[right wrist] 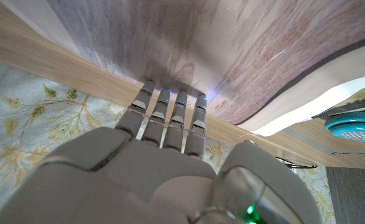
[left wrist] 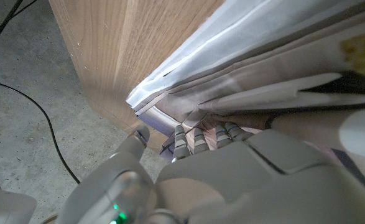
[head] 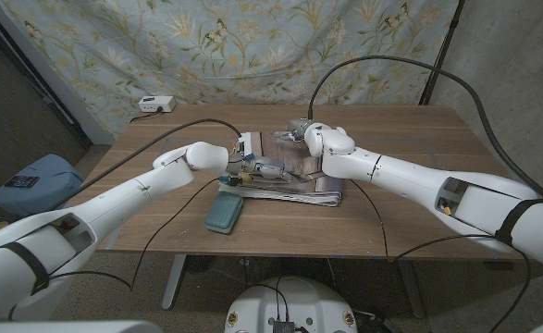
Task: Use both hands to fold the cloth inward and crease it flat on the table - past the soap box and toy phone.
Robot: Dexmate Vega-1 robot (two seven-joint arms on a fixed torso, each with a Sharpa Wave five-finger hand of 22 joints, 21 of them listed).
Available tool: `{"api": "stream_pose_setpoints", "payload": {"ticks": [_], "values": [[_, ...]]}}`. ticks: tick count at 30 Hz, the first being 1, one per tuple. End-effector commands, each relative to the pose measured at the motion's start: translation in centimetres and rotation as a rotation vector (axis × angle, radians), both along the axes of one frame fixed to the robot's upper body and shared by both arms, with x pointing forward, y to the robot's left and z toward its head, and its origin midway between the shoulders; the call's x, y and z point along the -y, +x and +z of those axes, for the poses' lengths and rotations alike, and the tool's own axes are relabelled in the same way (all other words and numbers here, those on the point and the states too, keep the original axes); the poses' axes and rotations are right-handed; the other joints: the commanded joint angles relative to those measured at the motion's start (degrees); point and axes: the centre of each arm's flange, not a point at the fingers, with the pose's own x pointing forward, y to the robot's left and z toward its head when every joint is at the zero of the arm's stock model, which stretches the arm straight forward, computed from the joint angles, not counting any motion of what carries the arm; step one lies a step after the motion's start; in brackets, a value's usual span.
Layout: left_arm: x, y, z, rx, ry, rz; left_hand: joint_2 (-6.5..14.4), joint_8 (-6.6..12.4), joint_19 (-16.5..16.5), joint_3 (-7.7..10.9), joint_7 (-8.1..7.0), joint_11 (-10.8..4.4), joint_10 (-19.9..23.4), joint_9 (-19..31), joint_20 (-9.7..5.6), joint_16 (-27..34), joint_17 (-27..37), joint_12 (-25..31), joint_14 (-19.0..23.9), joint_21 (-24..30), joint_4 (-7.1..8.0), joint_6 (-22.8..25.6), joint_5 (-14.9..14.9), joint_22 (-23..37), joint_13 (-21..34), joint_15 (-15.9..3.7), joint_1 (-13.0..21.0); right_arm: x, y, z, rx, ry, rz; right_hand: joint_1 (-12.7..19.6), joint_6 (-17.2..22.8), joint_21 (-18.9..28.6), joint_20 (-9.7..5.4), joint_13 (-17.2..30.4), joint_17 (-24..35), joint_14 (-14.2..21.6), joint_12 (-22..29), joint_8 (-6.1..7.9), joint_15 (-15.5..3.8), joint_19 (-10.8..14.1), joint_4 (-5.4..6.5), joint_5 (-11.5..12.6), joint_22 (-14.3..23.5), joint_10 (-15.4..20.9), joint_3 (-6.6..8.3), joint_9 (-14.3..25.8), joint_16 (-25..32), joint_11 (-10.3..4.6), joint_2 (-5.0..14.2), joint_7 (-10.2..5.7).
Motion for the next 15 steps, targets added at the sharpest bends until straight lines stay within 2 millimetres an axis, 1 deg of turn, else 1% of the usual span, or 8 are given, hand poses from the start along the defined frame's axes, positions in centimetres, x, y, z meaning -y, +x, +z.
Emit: {"api": "stream_pose_setpoints", "payload": {"ticks": [1,8,15], "values": [[-0.2,0.1,0.0,-0.001,-0.001,-0.001,0.0,-0.19,0.6,0.1,-0.03,-0.15,0.4,0.2,1.05,0.0,0.2,-0.1,0.2,0.0,-0.22,0.3,-0.3,0.2,0.1,-0.17,0.7,-0.5,1.2,-1.4,-0.005,-0.005,0.006,-0.8,-0.3,0.1,-0.04,0.0,-0.1,-0.2,-0.4,-0.08,0.08,-0.1,0.01,0.4,0.1,-0.2,-0.4,0.1,0.3,-0.16,0.01,0.05],[-0.2,0.1,0.1,0.004,-0.002,-0.002,0.1,-0.23,0.6,0.06,0.01,-0.18,0.5,0.2,1.03,0.0,0.2,-0.2,0.2,0.0,-0.31,0.4,-0.2,0.2,0.1,-0.15,0.8,-0.7,1.9,-2.4,-0.002,0.006,0.023,-1.8,0.0,0.2,-0.08,-0.2,-0.2,0.0,-0.4,0.05,-0.12,-0.3,-0.06,0.6,0.0,0.3,-0.55,0.1,0.6,-0.34,-0.11,-0.22],[-0.5,0.1,0.2,0.006,-0.003,0.0,0.1,-0.28,0.5,0.01,-0.07,-0.15,0.6,0.2,1.03,0.0,0.2,-0.2,0.2,-0.1,-0.37,0.4,-0.2,0.2,0.1,-0.18,0.8,-1.0,2.2,-3.0,-0.017,0.008,0.03,-2.7,0.2,0.3,-0.2,-0.3,-0.4,0.1,-0.4,0.17,-0.41,-0.6,-0.13,0.8,0.0,0.5,-0.67,0.1,0.7,-0.52,-0.21,-0.48]]}}
